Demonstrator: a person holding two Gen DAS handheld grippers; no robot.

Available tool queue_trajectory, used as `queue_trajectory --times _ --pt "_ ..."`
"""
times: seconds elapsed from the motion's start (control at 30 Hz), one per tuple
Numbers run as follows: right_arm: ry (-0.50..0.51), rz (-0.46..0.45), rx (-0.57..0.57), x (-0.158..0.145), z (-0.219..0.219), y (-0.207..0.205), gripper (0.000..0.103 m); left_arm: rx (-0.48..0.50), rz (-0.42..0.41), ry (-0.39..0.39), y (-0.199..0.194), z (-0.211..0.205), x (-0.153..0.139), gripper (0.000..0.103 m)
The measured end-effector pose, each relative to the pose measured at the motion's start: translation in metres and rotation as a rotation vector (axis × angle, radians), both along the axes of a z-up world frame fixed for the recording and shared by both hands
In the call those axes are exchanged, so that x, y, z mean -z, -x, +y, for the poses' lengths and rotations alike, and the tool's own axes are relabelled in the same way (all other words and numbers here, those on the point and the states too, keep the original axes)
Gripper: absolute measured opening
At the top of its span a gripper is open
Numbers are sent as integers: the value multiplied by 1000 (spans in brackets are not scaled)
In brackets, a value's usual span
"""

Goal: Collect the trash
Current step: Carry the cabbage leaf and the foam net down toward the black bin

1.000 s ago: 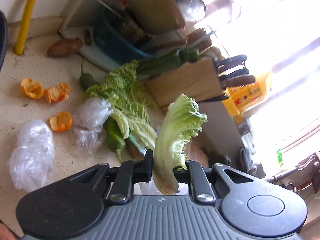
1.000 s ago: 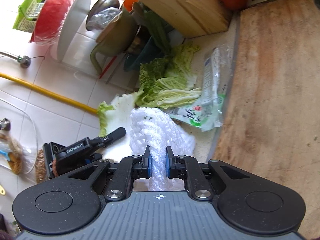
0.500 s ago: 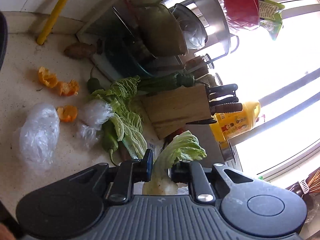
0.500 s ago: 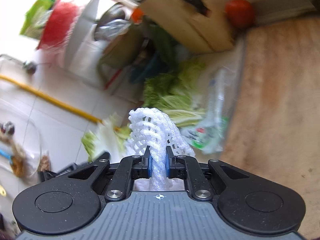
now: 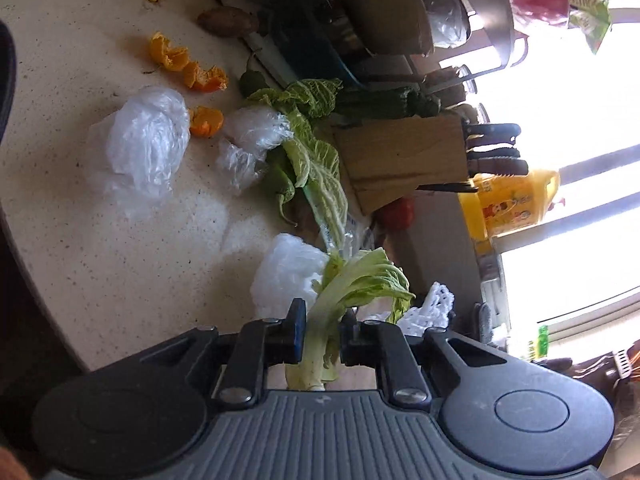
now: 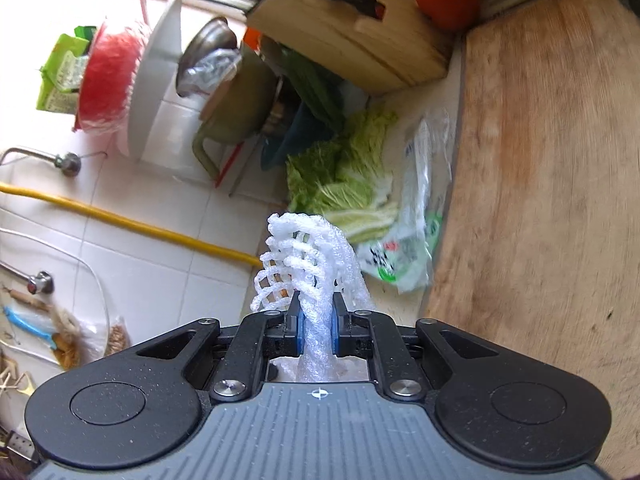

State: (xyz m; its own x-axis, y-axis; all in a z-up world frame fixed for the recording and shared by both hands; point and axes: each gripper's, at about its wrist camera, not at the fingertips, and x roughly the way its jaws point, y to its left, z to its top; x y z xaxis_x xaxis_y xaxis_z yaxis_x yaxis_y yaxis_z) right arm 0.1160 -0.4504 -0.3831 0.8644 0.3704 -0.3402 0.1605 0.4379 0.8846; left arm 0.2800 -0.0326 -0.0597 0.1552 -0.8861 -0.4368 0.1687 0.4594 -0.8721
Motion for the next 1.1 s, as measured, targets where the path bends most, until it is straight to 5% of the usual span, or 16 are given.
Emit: queue_trajectory --times 0.3,0.4,0.57,0.63,0.73,0.8,0.9,1.1 --pt "-34 -10 -11 -2 17 -6 16 -27 4 320 -18 25 -21 15" --pt "-34 0 -5 -5 25 -9 16 2 -15 272 -28 14 -21 15" --pt "-17 2 5 -12 37 -20 16 52 -112 -62 -9 12 -14 15" --pt "12 5 7 -15 43 -20 16 52 -148 -117 0 23 -18 24" --pt "32 13 5 -15 51 -17 16 21 -207 -169 10 36 -33 53" --pt "39 29 6 -12 55 -15 17 -3 -208 -182 15 40 -37 65" --pt "33 51 -4 -6 59 -17 17 -7 -149 -192 22 44 -29 68" --pt "60 58 -59 -8 68 -30 17 -108 71 0 27 57 20 67"
